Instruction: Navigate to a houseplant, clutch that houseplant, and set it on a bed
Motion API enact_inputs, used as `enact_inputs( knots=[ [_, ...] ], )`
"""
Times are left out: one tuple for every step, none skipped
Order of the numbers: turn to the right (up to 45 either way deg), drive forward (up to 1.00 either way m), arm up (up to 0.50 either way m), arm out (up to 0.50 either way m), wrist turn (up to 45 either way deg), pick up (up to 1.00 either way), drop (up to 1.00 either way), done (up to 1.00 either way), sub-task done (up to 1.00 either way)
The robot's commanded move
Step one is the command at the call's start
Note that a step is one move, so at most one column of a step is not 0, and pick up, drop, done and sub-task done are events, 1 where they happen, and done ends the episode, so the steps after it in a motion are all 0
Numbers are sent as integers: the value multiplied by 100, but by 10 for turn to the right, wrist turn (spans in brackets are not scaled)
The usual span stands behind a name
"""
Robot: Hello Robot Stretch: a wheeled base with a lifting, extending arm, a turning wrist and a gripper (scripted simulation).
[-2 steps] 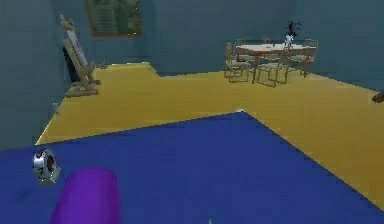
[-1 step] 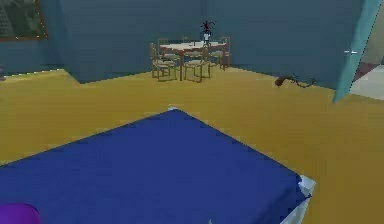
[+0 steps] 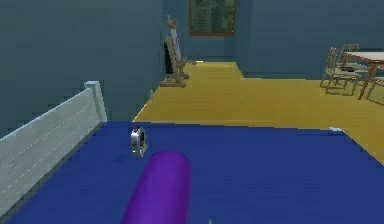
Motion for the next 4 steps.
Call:
enact_inputs(
  knots=[
    [-210, 0, 0, 0, 0, 0, 0, 0, 0],
    [450, 0, 0, 0, 0, 0, 0, 0, 0],
    [150, 0, 0, 0, 0, 0, 0, 0, 0],
    [-450, 0, 0, 0, 0, 0, 0, 0, 0]
  ],
)
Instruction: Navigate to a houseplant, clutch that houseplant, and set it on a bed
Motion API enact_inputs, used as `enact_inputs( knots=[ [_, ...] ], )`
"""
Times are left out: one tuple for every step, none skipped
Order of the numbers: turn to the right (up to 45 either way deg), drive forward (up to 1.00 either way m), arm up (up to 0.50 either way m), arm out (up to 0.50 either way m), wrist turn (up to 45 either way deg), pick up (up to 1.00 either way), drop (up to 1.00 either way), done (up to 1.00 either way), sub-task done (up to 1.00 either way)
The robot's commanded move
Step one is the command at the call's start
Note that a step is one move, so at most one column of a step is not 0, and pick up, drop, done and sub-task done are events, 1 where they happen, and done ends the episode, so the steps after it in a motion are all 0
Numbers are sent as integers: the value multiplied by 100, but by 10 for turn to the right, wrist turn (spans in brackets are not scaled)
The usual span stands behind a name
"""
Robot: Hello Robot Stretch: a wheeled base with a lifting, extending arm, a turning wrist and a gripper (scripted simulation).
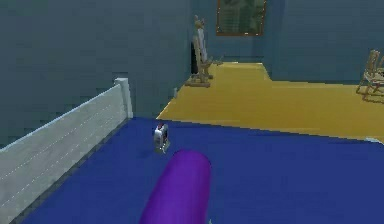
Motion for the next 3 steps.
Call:
enact_inputs(
  knots=[
    [-450, 0, 0, 0, 0, 0, 0, 0, 0],
    [-210, 0, 0, 0, 0, 0, 0, 0, 0],
    [0, 15, 0, 0, 0, 0, 0, 0, 0]
  ],
)
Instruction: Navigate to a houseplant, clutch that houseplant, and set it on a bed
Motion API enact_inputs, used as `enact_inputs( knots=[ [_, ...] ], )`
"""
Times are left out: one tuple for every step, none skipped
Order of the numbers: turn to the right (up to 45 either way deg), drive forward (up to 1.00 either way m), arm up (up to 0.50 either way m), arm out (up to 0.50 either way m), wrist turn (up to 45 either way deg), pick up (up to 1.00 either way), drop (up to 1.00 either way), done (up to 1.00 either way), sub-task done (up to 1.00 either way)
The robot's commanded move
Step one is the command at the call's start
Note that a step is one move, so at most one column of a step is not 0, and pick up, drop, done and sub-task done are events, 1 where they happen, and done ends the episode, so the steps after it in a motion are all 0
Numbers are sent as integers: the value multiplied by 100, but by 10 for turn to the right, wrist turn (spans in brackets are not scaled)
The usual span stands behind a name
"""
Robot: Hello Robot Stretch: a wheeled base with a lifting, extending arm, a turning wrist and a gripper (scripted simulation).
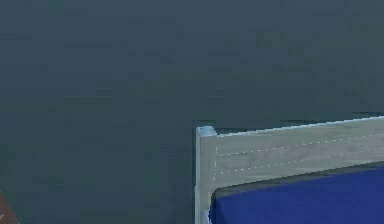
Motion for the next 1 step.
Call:
enact_inputs(
  knots=[
    [450, 0, 0, 0, 0, 0, 0, 0, 0]
  ],
)
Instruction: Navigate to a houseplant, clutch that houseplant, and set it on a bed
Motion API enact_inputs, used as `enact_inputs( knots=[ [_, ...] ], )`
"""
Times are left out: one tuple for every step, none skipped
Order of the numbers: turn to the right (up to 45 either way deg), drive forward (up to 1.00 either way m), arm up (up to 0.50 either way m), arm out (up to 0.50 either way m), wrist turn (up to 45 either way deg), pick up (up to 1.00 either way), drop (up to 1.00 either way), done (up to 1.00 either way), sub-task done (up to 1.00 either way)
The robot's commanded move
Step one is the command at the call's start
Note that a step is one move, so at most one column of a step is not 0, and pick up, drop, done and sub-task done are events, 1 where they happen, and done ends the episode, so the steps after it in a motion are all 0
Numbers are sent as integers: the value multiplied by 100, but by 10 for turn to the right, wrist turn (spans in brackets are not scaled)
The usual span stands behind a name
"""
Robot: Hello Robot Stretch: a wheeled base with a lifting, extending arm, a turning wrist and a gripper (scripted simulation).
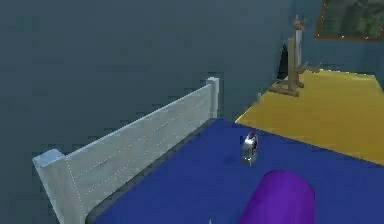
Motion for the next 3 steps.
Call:
enact_inputs(
  knots=[
    [450, 0, 0, 0, 0, 0, 0, 0, 0],
    [450, 0, 0, 0, 0, 0, 0, 0, 0],
    [360, 0, 0, 0, 0, 0, 0, 0, 0]
  ],
)
